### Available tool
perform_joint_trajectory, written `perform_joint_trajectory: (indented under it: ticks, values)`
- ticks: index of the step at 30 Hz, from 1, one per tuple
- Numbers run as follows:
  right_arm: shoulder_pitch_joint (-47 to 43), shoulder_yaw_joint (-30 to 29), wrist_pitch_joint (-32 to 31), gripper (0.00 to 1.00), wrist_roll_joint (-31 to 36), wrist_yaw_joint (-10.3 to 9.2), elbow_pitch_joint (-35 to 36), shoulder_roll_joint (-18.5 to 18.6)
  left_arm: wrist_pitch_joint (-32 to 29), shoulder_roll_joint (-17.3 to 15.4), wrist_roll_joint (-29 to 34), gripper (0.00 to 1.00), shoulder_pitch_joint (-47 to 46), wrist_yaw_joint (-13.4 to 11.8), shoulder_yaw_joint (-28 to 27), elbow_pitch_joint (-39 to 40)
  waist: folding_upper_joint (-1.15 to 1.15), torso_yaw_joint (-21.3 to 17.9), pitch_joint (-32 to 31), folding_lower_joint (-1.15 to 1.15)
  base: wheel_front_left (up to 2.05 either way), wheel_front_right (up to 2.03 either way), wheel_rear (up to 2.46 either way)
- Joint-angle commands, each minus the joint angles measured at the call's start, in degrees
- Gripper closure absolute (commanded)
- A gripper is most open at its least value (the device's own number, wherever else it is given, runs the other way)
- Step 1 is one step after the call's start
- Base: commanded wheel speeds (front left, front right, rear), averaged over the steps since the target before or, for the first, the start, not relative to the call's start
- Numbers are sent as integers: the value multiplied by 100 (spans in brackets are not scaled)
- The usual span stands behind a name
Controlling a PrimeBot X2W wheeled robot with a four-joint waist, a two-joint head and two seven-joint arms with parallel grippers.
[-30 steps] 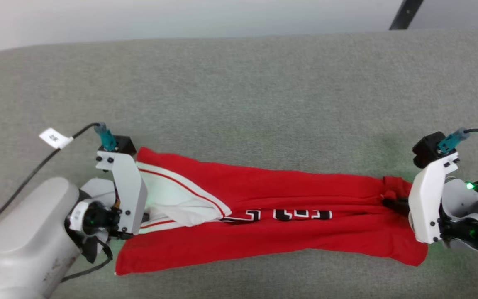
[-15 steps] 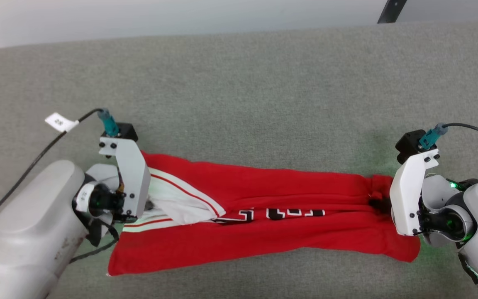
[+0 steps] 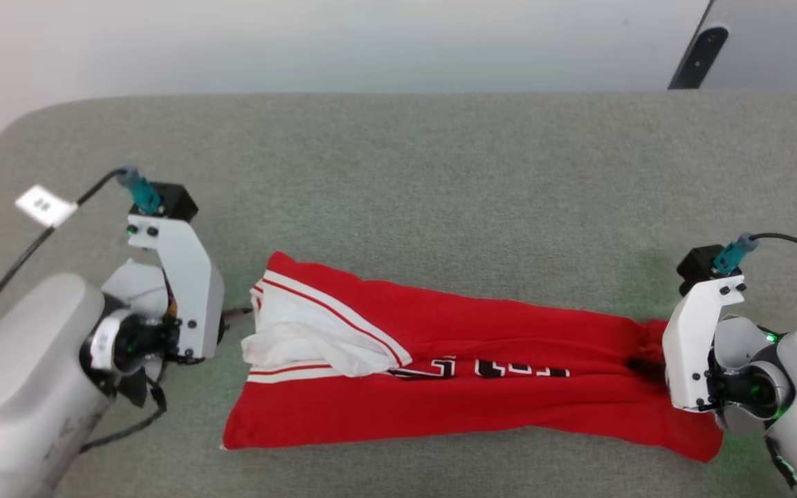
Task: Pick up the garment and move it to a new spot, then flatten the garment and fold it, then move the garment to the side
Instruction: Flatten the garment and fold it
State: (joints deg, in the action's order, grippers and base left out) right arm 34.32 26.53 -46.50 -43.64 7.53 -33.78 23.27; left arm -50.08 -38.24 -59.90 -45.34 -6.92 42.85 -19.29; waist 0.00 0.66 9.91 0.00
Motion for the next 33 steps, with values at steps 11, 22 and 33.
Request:
perform_joint_trajectory:
  ticks: [11, 22, 33]
  values:
    - [-291, -315, 152, 0, 456, -8, 155, -38, 1054, -550, 63, 0, 1204, -417, -325, 1077, 0, 74, -858, 0, 0, 0, 0]
    - [-1104, -290, 2335, 0, 1057, -8, 2275, 647, 2719, -737, 286, 0, 2431, -731, -691, 1985, 0, 26, -1196, 0, 0, 0, 0]
    - [-2254, -1035, 5407, 0, 2558, -8, 2650, 353, 5449, -326, 964, 0, 3634, -873, -1027, 2202, 0, -94, -1437, 0, 0, 0, 0]
